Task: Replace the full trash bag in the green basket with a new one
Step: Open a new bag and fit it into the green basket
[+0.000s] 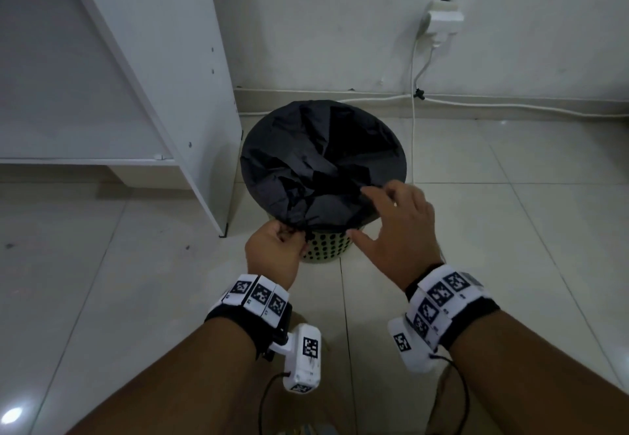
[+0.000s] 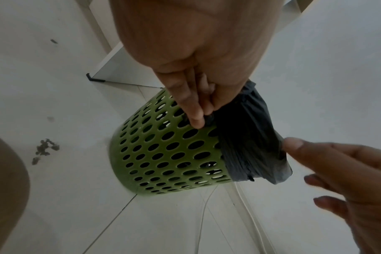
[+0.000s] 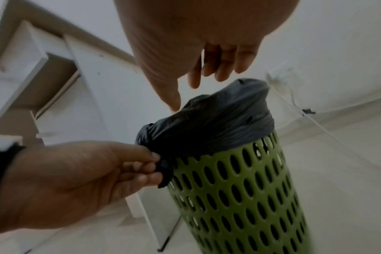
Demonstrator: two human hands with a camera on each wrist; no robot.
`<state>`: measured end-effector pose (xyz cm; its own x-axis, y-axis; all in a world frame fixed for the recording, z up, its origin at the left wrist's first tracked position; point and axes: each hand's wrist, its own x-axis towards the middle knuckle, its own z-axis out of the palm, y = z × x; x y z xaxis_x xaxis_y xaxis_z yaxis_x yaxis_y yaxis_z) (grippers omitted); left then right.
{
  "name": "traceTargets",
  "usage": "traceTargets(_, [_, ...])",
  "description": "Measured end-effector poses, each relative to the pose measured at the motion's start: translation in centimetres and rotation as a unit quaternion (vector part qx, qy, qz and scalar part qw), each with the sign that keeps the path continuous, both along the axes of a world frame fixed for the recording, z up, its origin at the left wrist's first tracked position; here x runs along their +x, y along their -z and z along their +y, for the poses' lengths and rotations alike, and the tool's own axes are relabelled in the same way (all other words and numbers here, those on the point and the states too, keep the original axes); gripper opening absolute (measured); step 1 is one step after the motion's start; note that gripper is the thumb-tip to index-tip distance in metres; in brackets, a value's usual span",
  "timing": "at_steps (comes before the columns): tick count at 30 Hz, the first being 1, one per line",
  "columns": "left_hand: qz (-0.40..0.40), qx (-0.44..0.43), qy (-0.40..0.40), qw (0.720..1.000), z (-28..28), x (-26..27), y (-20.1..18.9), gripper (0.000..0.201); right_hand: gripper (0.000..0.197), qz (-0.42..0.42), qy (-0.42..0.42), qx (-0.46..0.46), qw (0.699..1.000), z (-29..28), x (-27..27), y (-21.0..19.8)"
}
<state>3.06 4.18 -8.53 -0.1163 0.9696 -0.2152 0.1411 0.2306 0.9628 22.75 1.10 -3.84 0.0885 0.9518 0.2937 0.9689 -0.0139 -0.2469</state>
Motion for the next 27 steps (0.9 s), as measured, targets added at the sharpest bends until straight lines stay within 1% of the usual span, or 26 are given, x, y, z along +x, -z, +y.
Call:
traceTargets(1, [-0.010,-0.002,-0.007,1.000,0.1,-0.1,0.2,0.013,0.059,-0.037,-0.005,-0.029,0.999,0.3,0.4,0.0])
traceTargets(3, [-0.044,-0.010,-0.034,0.998,0.2,-0.1,0.1,0.004,0.051,-0.067,-0.039,-0.083,0.994,1.1,1.0,0.4])
traceTargets(5, [-0.088,-0.026,-0.062,0.994,0.3,-0.2,-0.1,0.005,0.049,-0.045,-0.093,-0.114,0.988,1.7,1.3,0.9])
traceTargets(7, [-0.138,-0.033,-0.088,0.986,0.2,-0.6,0.0,0.007,0.053,0.007,-0.149,-0.135,0.980,2.0,0.9,1.3])
traceTargets(10, [-0.197,-0.032,-0.119,0.973,-0.1,-1.3,0.0,0.009,0.052,0.034,-0.186,-0.129,0.973,1.6,0.1,2.0])
traceTargets(12, [-0.191,-0.017,-0.120,0.974,-0.4,-1.7,0.1,0.009,0.053,0.042,-0.184,-0.118,0.975,1.2,-0.4,2.4])
traceTargets(14, [-0.153,-0.002,-0.116,0.981,-0.3,-1.9,0.2,0.006,0.047,0.051,-0.177,-0.094,0.978,0.8,-0.9,2.7])
traceTargets(17, [-0.127,-0.013,-0.143,0.981,0.4,-2.0,0.6,0.011,0.043,0.067,-0.163,-0.076,0.981,0.5,-1.2,3.0])
traceTargets(20, [-0.139,-0.023,-0.177,0.974,1.0,-1.7,0.8,0.017,0.042,0.086,-0.149,-0.083,0.982,0.6,-1.6,2.5])
traceTargets(24, [-0.172,-0.031,-0.195,0.965,1.2,-1.2,0.8,0.031,0.028,0.099,-0.132,-0.098,0.981,0.9,-2.2,2.3])
traceTargets(26, [-0.171,-0.030,-0.199,0.964,1.4,-1.1,1.0,0.027,0.026,0.103,-0.130,-0.105,0.981,0.9,-2.2,2.2])
traceTargets(27, [-0.157,-0.027,-0.197,0.967,1.5,-1.1,1.2,0.023,0.026,0.104,-0.131,-0.106,0.980,1.0,-2.3,2.2])
